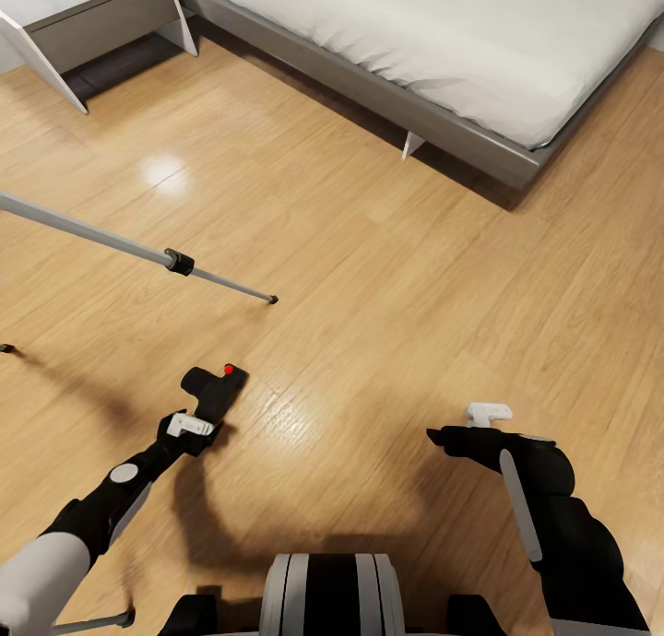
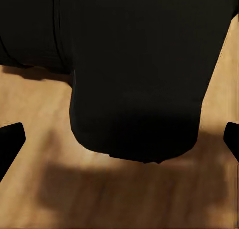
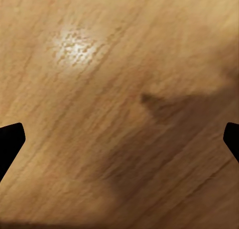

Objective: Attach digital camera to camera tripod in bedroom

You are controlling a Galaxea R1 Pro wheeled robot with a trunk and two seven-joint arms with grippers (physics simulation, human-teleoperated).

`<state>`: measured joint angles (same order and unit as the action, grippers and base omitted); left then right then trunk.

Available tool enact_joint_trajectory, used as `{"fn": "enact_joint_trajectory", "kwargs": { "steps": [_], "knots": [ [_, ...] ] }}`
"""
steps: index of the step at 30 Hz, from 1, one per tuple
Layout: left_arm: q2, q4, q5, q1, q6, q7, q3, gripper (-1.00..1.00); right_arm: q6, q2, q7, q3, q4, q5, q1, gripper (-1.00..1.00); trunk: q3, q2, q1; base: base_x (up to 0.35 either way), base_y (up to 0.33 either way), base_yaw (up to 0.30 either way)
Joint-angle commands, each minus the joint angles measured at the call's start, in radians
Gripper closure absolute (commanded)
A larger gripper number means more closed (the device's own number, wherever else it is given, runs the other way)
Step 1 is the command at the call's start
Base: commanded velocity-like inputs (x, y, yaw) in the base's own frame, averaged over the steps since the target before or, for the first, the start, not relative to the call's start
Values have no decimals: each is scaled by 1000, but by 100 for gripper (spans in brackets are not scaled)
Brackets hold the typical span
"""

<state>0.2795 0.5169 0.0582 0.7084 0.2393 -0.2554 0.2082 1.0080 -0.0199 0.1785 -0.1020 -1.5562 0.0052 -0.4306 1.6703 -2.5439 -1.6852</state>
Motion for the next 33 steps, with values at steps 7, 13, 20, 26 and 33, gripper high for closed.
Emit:
{"fn": "enact_joint_trajectory", "kwargs": {
  "steps": [7, 13, 20, 26, 33],
  "knots": [
    [-24, -19, 5, 22, 3, 28, 6, -100, 4, 0, -1, -1, -1, 1, 0, -100, 1, 0, 0, 0, 0, 0],
    [-35, -21, 5, 37, 3, 33, 7, -100, 4, 0, -5, -1, -1, 1, 0, -100, 1, 0, 0, 0, 0, 0],
    [-37, -22, 5, 45, 3, 36, 7, -100, 4, 0, -5, 0, -1, 1, 0, -100, 1, 0, 0, 0, 0, 0],
    [-38, -25, 5, 53, 3, 37, 7, -100, 4, -1, -7, 1, -1, 1, 0, -100, 1, 0, 0, 0, 0, 0],
    [-38, -35, 4, 58, 3, 37, 7, 100, 4, -1, -8, 1, -1, 1, 0, -100, 1, 0, 0, 0, 0, 0]
  ]
}}
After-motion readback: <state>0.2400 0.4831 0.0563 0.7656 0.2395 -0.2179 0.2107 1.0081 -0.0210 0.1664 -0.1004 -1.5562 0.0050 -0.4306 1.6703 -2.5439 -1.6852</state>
